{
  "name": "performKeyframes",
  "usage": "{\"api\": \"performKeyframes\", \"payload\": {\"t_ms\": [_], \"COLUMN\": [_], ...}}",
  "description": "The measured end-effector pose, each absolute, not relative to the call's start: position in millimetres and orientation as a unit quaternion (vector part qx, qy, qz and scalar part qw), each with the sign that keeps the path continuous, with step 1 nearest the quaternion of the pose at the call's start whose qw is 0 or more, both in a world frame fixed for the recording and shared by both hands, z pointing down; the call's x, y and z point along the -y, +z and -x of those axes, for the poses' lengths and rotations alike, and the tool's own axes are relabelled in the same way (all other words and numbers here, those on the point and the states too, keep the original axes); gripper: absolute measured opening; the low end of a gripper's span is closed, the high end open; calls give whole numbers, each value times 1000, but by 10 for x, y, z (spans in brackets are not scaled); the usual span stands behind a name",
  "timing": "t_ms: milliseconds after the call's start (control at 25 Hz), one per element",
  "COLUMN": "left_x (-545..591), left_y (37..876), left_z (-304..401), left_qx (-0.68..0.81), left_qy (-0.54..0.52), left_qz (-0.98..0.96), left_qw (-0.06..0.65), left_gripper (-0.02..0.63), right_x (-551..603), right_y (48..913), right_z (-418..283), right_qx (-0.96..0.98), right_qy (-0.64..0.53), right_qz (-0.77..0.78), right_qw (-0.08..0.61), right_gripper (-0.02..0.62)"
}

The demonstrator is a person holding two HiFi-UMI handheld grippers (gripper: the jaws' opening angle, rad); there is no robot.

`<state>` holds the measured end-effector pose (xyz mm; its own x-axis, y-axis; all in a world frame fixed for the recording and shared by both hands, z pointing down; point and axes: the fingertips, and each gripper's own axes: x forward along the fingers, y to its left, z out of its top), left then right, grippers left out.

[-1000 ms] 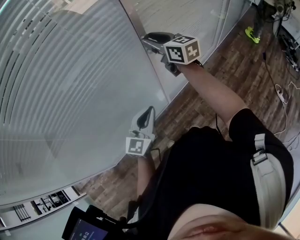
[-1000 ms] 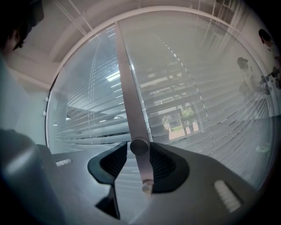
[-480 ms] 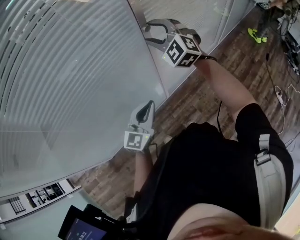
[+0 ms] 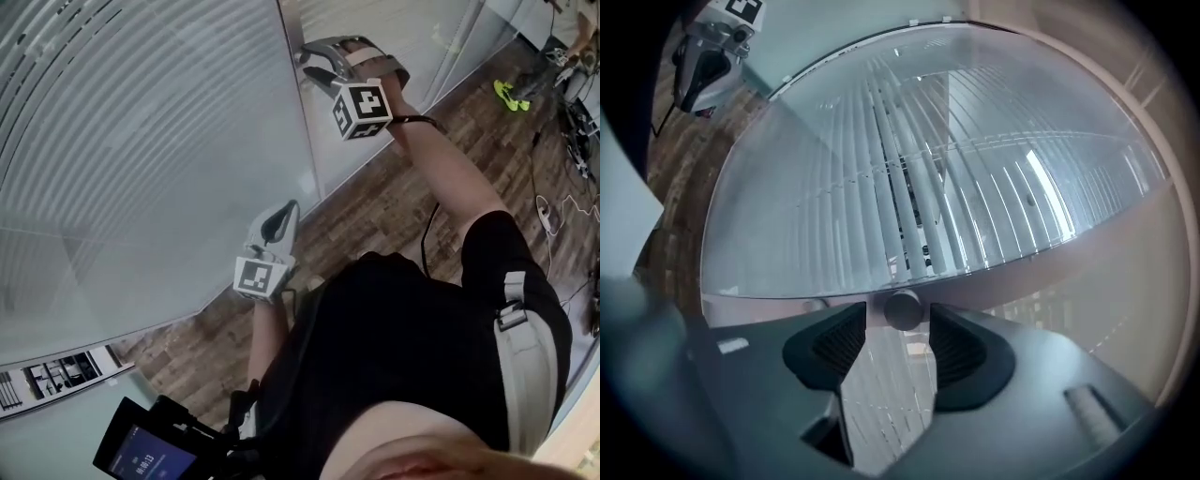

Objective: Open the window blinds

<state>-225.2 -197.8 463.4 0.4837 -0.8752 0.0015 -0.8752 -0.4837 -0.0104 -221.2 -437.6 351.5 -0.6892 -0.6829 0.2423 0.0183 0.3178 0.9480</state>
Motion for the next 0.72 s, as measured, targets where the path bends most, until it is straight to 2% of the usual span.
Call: {"api": "performKeyframes", "payload": {"t_ms": [80,240,720], "left_x": [2030,2030,2066], "left_y": [4624,4604,4633], "left_z": [2287,2286,2330], "left_qx": [-510,-508,-507], "left_qy": [-1,-5,-5], "left_qz": [860,861,862], "left_qw": [2,-20,2], "left_gripper": [3,3,3], "right_x": [4435,4487,4473], "right_y": [3522,3508,3454], "right_z": [2252,2298,2263], "right_qx": [741,731,770], "right_qy": [-542,-551,-499], "right_qz": [-222,-231,-256], "right_qw": [328,329,303], "right_gripper": [194,123,123]}}
